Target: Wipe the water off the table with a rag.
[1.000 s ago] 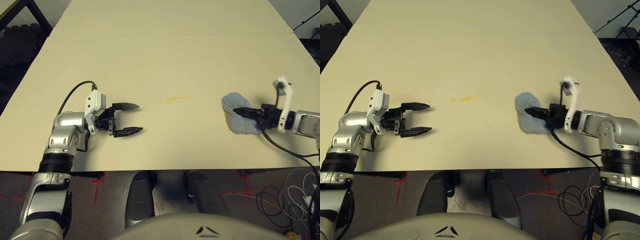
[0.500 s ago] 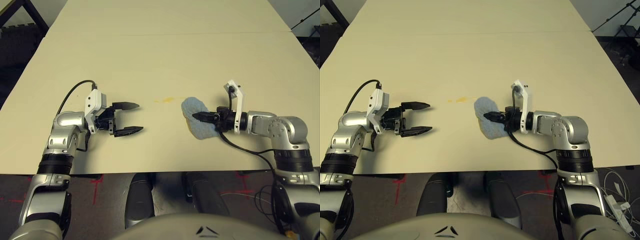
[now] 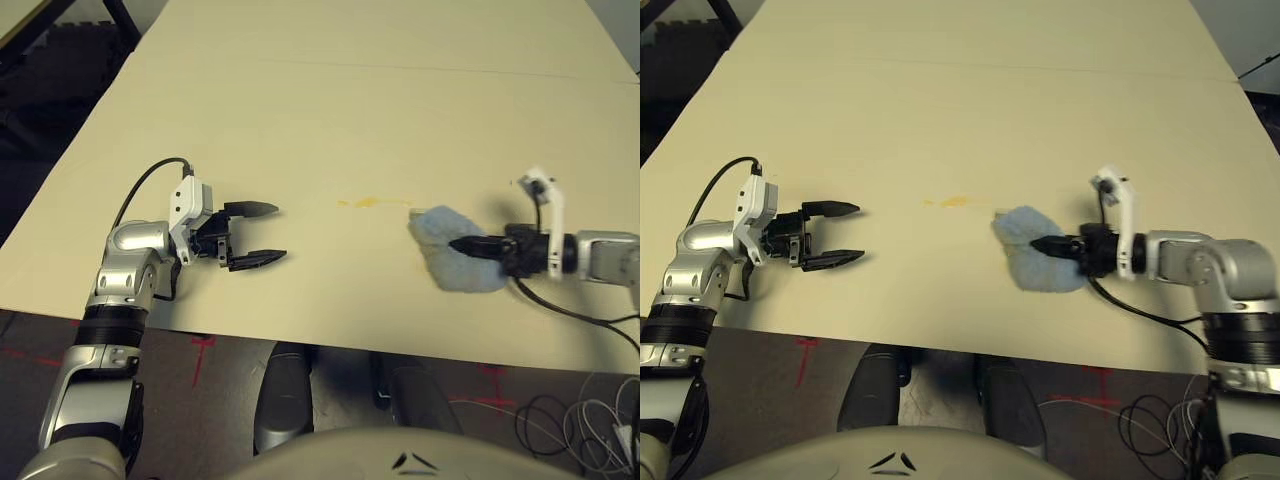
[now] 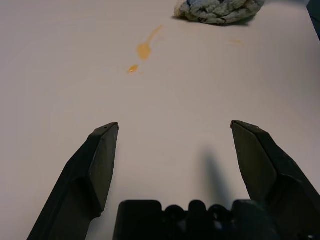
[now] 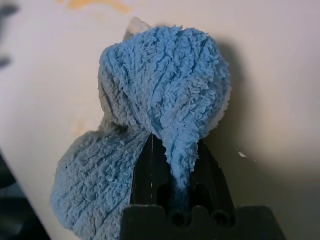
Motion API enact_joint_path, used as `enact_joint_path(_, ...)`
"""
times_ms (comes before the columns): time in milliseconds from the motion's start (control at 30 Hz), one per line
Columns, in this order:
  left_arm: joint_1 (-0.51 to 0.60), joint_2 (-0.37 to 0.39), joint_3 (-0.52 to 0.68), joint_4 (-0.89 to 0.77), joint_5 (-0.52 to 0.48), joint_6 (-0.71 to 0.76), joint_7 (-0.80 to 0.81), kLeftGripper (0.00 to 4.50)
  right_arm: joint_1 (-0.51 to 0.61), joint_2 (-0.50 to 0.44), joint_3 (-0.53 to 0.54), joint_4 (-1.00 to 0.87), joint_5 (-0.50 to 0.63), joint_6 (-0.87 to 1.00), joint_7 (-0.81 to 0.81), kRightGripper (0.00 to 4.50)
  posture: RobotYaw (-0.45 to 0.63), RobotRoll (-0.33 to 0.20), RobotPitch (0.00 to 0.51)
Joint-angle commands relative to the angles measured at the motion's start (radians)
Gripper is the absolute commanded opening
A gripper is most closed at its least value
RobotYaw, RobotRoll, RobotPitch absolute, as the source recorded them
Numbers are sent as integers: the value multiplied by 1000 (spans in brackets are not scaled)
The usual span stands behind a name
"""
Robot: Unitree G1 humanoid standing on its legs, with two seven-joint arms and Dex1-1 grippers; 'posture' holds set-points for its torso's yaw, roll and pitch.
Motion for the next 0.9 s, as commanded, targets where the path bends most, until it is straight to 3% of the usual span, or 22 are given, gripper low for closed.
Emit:
enact_joint_path(33,-7,-4,-12,18,12,-13,-15,4500,-13,-32,-43,62,-25,-26,-4,104,98,0,212)
enact_joint_path(133,-10,-5,-14,24,14,-18,-18,4500,-74,-9,-75,91,-10,-35,-26,102,96,0,212)
enact_joint_path(367,-10,4,-11,41,19,-29,-24,4500,-257,162,-103,102,25,-15,-129,100,103,0,212)
enact_joint_path(633,1,21,2,45,23,-43,-21,4500,-389,345,37,252,-83,-75,-192,99,123,0,212)
enact_joint_path(900,7,25,11,42,24,-51,-2,4500,-424,564,149,300,-145,-101,-213,98,168,0,210)
